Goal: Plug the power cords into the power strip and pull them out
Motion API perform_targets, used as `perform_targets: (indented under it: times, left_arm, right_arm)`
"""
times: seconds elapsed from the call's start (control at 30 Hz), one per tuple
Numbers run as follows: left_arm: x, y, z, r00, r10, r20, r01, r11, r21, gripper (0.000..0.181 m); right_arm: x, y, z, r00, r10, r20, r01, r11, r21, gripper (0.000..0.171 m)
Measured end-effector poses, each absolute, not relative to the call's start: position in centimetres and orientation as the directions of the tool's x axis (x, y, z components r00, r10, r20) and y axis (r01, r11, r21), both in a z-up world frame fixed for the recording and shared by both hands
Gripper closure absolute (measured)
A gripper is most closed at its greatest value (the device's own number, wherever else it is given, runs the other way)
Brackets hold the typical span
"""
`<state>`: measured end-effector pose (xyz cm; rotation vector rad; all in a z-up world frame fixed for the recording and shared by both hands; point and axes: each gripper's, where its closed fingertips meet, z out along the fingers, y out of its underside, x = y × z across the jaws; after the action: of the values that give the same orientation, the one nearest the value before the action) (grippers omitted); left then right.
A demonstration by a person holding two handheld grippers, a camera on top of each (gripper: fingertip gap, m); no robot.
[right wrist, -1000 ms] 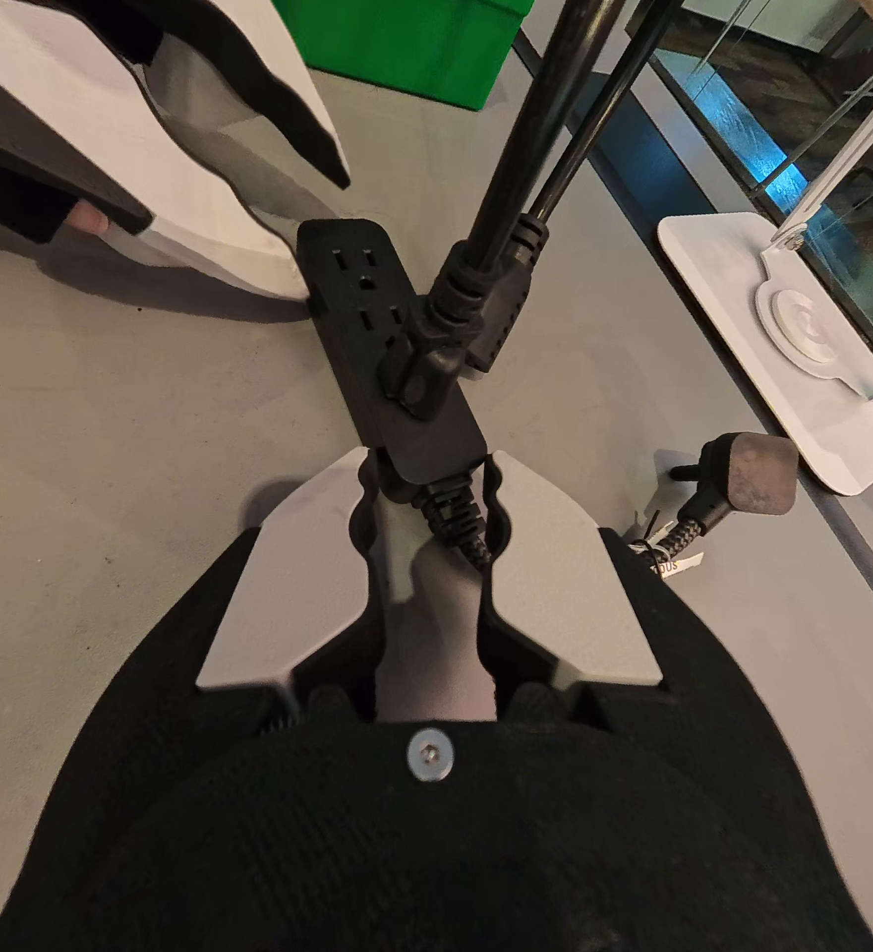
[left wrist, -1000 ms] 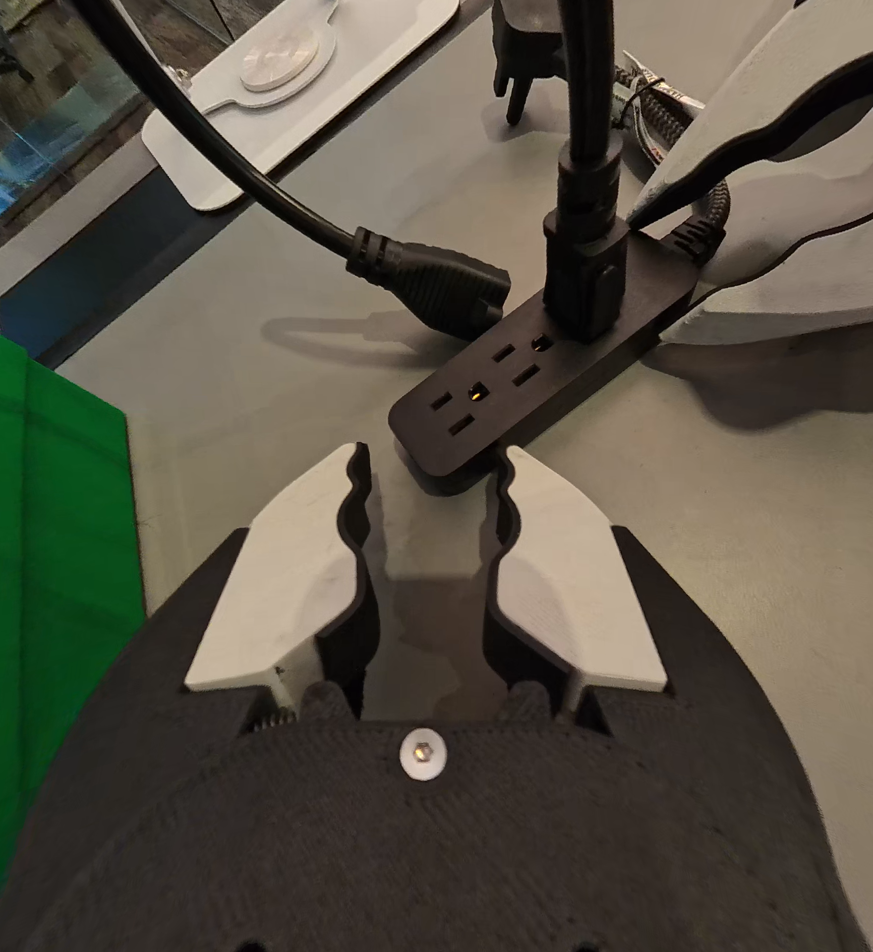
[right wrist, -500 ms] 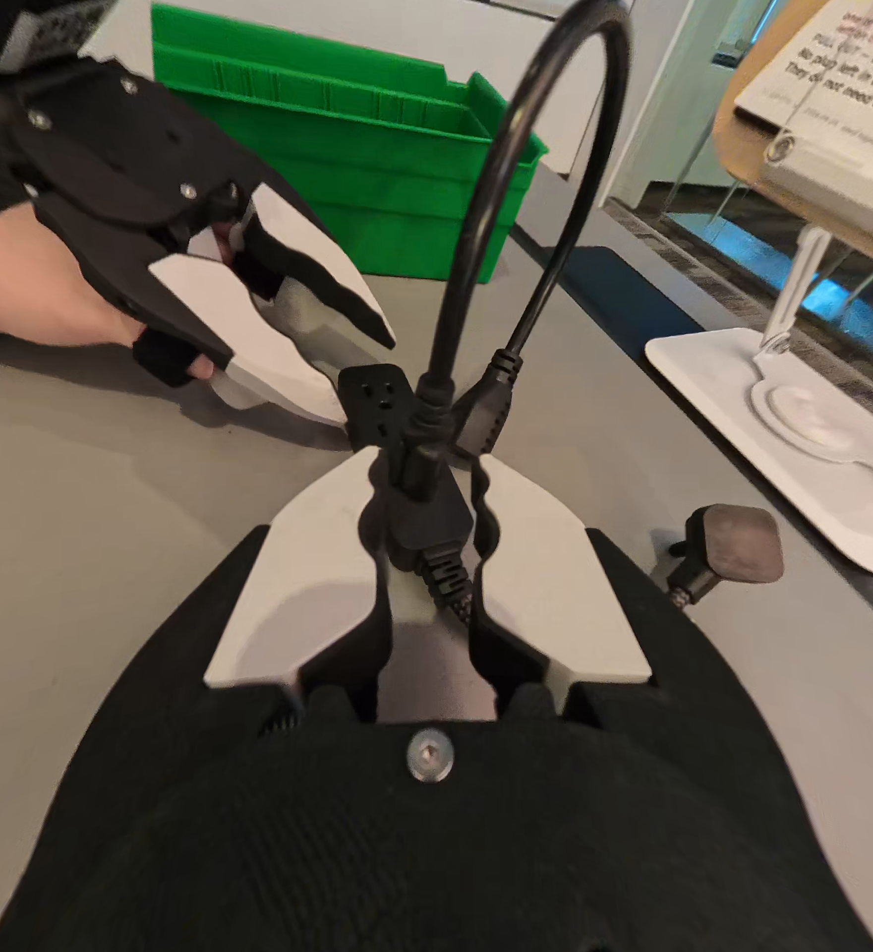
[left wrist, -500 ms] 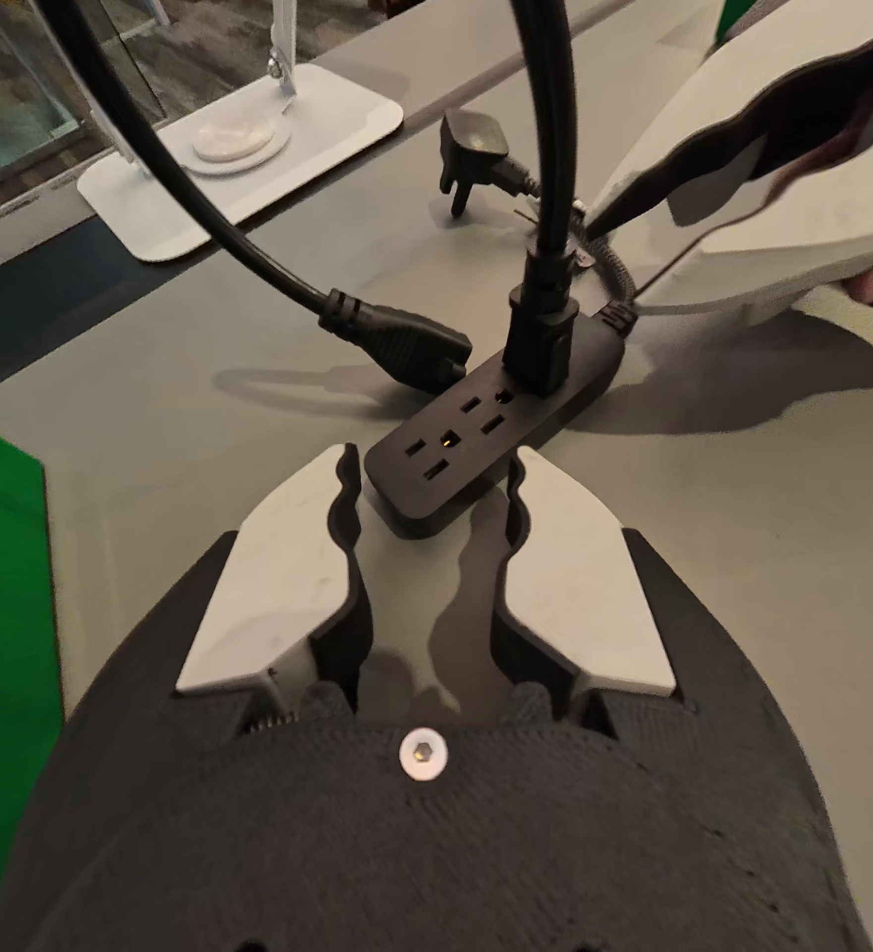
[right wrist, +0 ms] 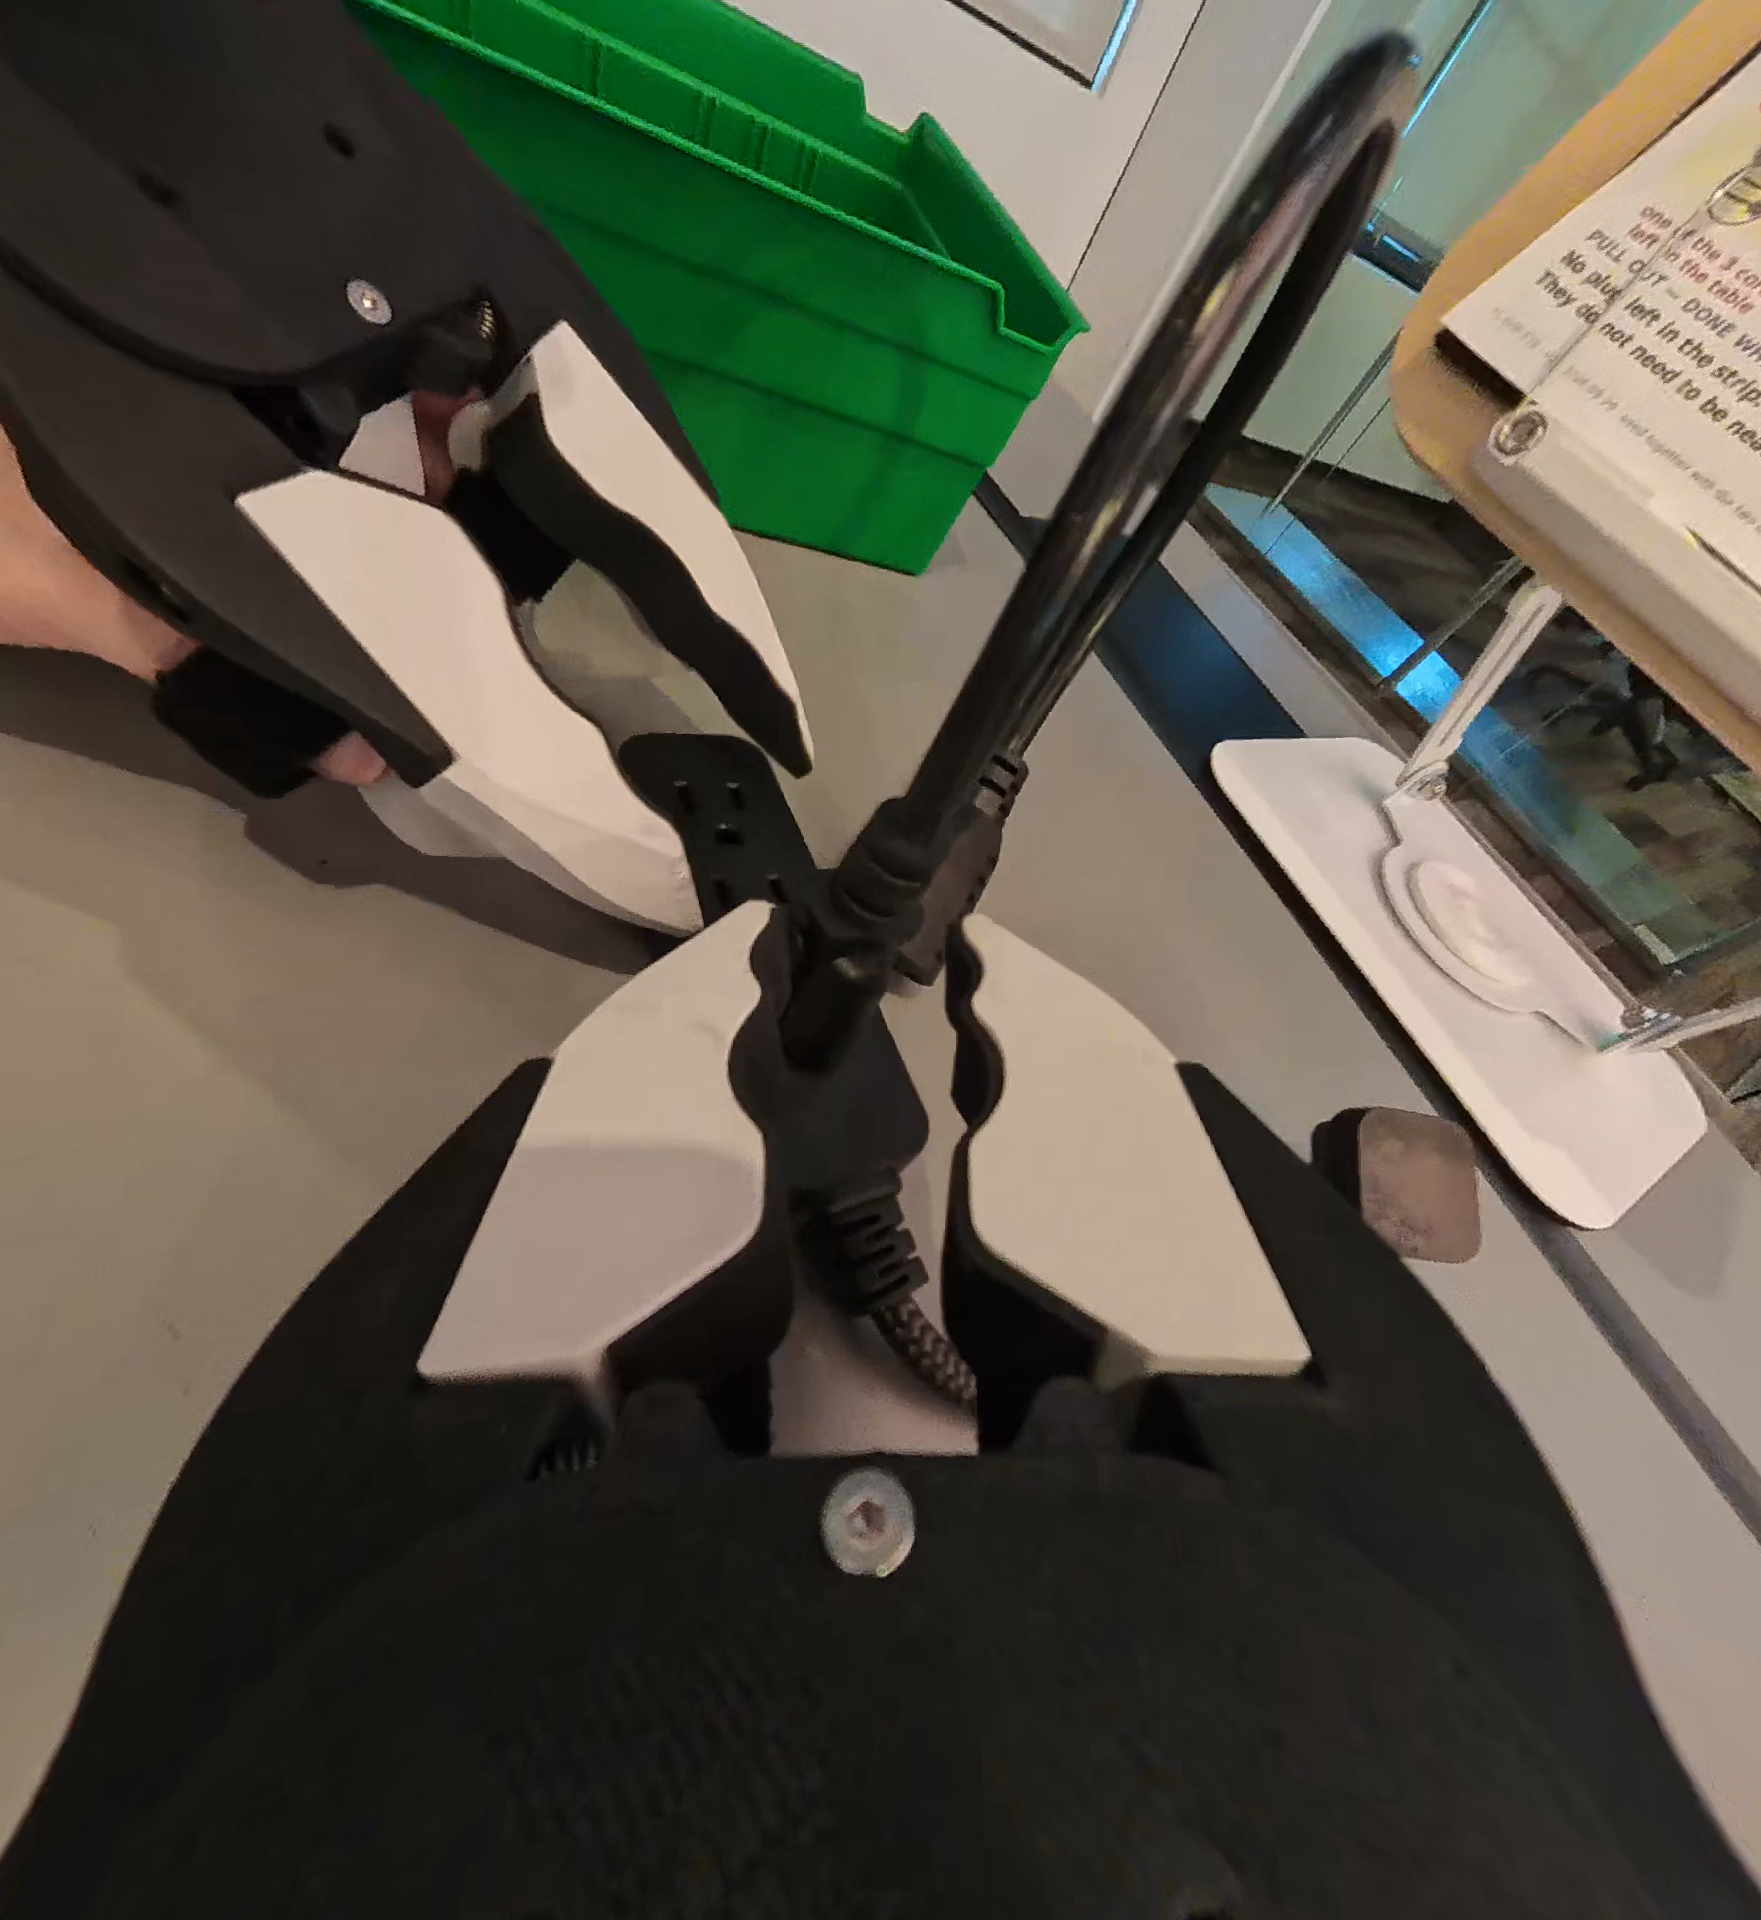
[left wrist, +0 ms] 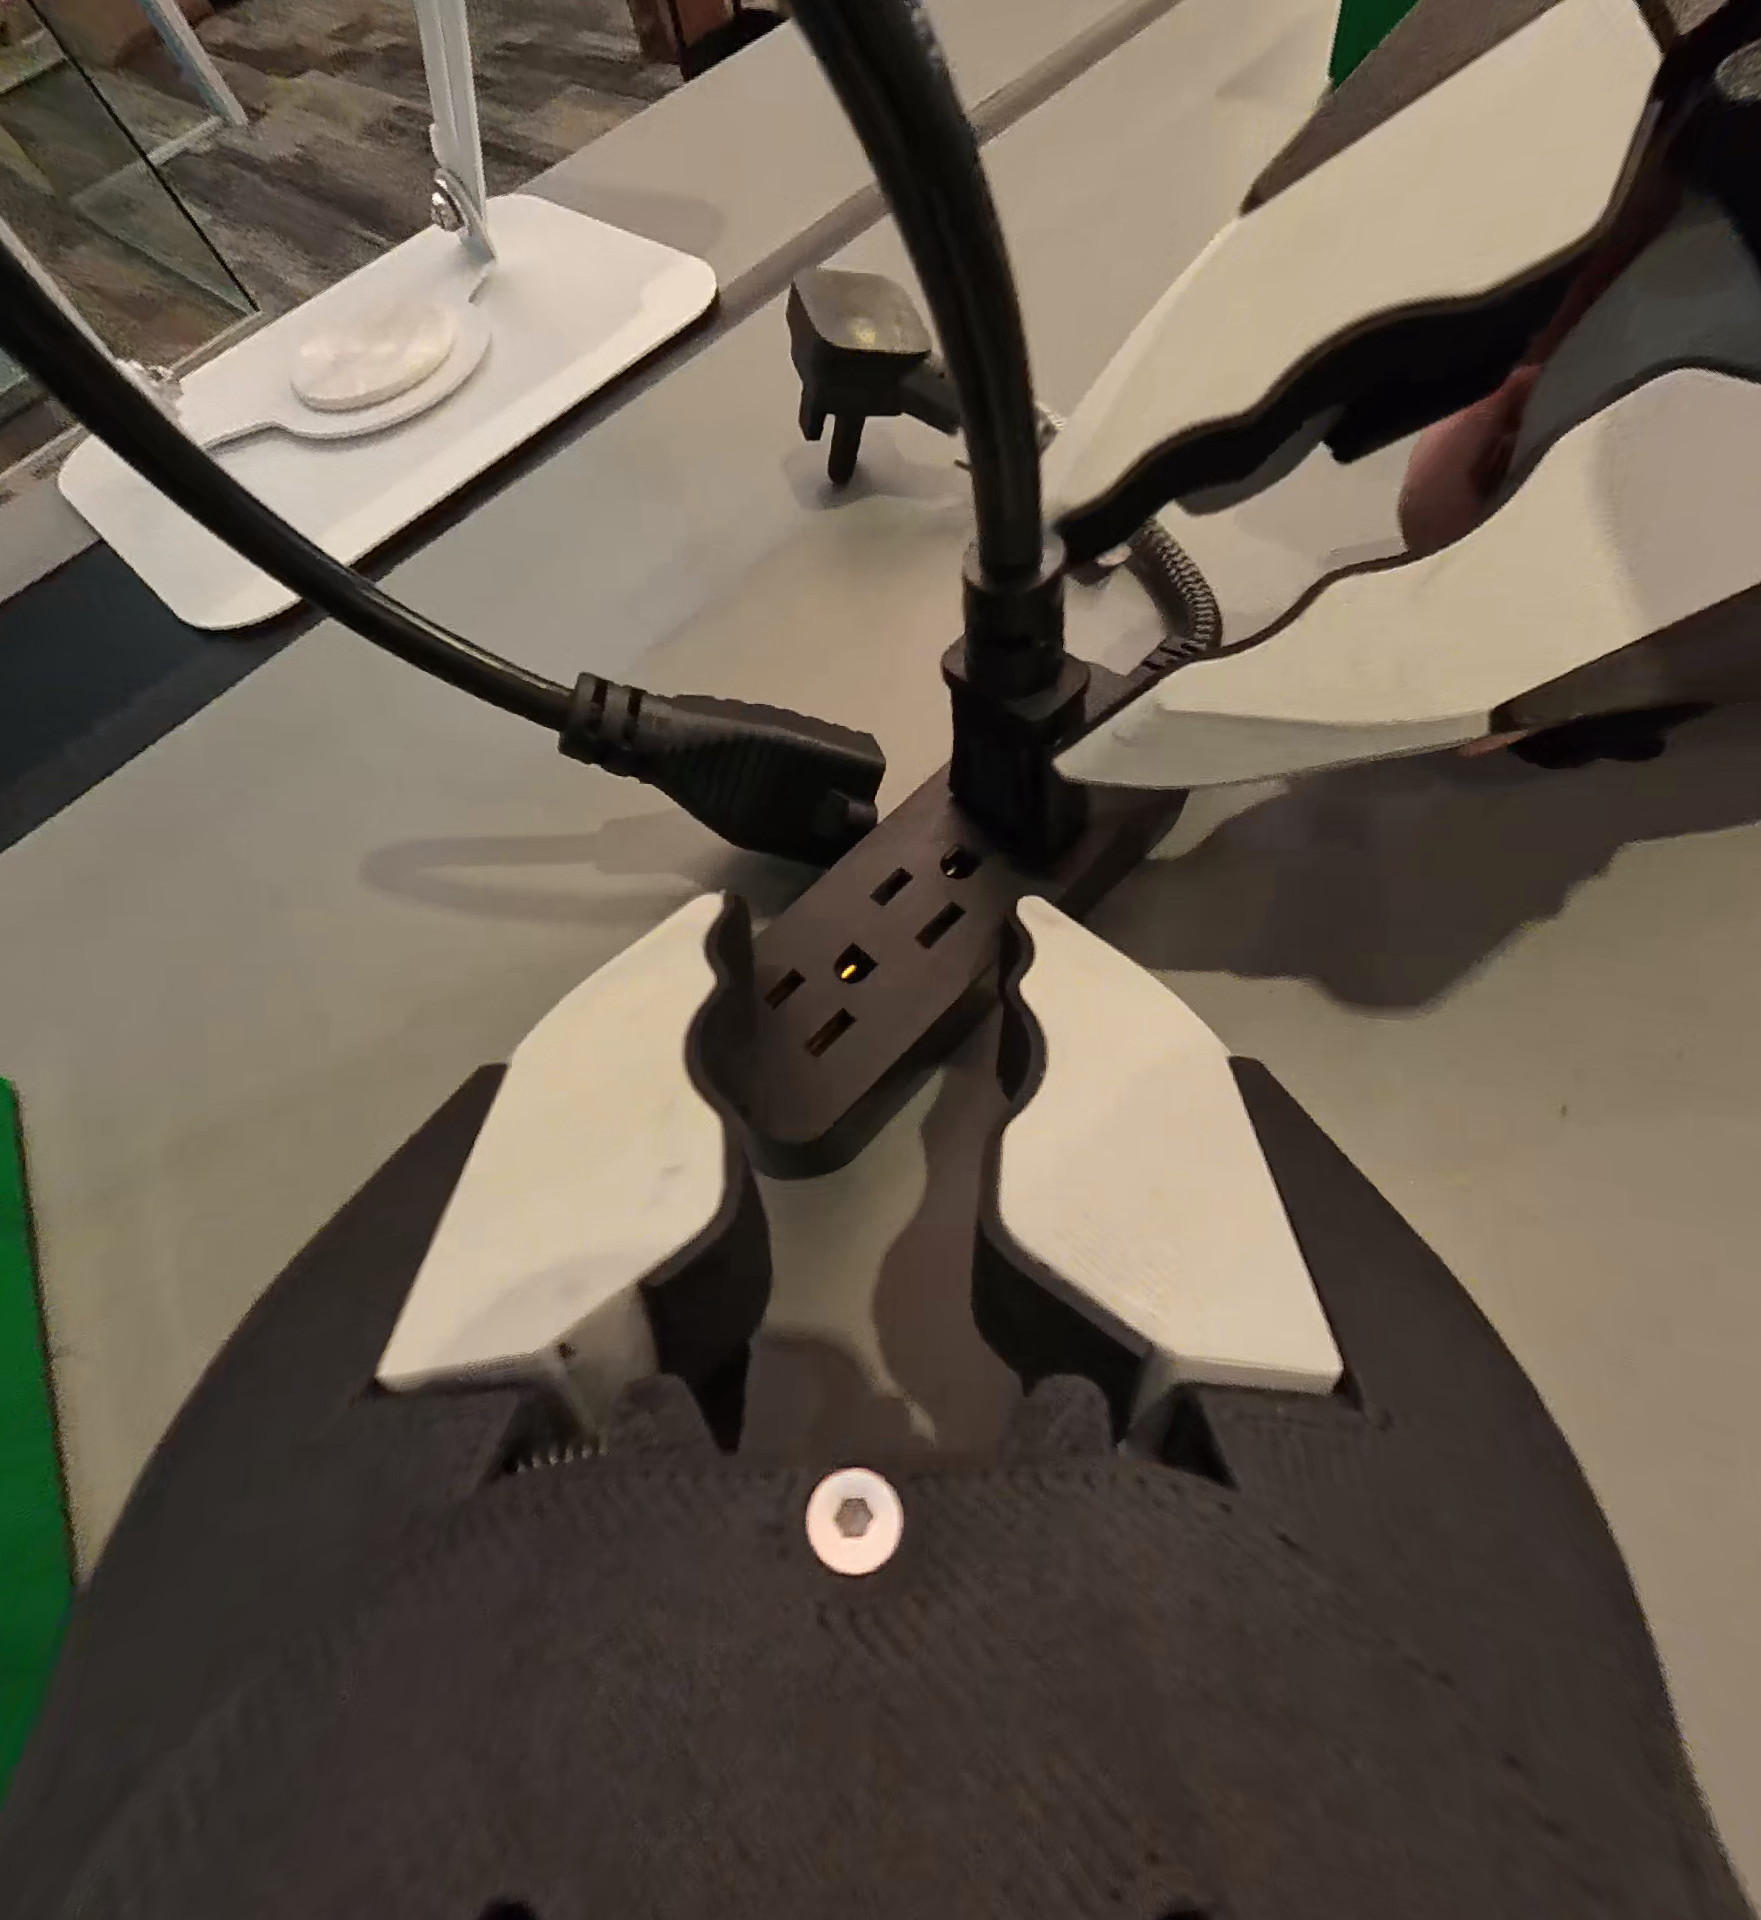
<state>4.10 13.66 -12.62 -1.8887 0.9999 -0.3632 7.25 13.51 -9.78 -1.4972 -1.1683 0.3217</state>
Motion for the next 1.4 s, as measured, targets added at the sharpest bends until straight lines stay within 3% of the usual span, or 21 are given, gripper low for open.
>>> perform_targets:
  times: [0.13,0.3,0.43,0.53,0.63,0.77,0.9,1.0,1.13,1.23,1.4]
  left_arm:
    - [4.4,13.3,-12.8,0.6,-0.787,-0.141,-0.496,-0.228,-0.838,0.15]
    - [5.0,12.8,-12.8,0.566,-0.813,-0.135,-0.506,-0.213,-0.836,0.167]
    - [5.1,12.8,-12.7,0.587,-0.797,-0.141,-0.503,-0.222,-0.836,0.171]
    - [3.9,13.7,-12.0,0.64,-0.747,-0.18,-0.509,-0.237,-0.828,0.149]
    - [3.6,13.9,-11.8,0.642,-0.748,-0.167,-0.515,-0.26,-0.817,0.148]
    - [5.2,13.3,-12.6,0.617,-0.787,0.01,-0.454,-0.366,-0.812,0.151]
    - [5.7,13.9,-13.3,0.584,-0.809,0.065,-0.467,-0.401,-0.788,0.128]
    - [6.1,13.7,-13.5,0.508,-0.857,0.087,-0.499,-0.375,-0.782,0.121]
    - [6.4,12.7,-14.0,0.403,-0.88,0.253,-0.51,-0.445,-0.736,0.126]
    - [6.5,12.4,-14.1,0.364,-0.889,0.276,-0.496,-0.436,-0.751,0.128]
    - [5.9,10.7,-14.8,0.282,-0.928,0.242,-0.61,-0.368,-0.702,0.13]
  right_arm:
    - [7.1,13.4,-9.7,0.481,0.75,0.454,0.505,0.186,-0.843,0.147]
    - [7.2,13.6,-9.6,0.528,0.763,0.373,0.46,0.112,-0.881,0.153]
    - [7.2,13.7,-9.6,0.534,0.768,0.354,0.45,0.097,-0.888,0.154]
    - [7.3,13.8,-9.5,0.538,0.77,0.344,0.448,0.084,-0.89,0.155]
    - [7.6,13.8,-9.5,0.548,0.769,0.331,0.445,0.067,-0.893,0.156]
    - [7.6,13.4,-9.6,0.535,0.762,0.364,0.473,0.087,-0.877,0.156]
    - [7.7,13.2,-9.7,0.522,0.775,0.357,0.457,0.099,-0.884,0.154]
    - [7.8,13.2,-9.7,0.499,0.782,0.372,0.45,0.133,-0.883,0.151]
    - [7.5,13.1,-9.2,0.396,0.859,0.325,0.401,0.156,-0.902,0.128]
    - [7.4,12.3,-9.5,0.222,0.935,0.278,0.401,0.172,-0.9,0.147]
    - [6.6,11.9,-9.9,0.101,0.988,0.121,0.434,0.065,-0.899,0.142]
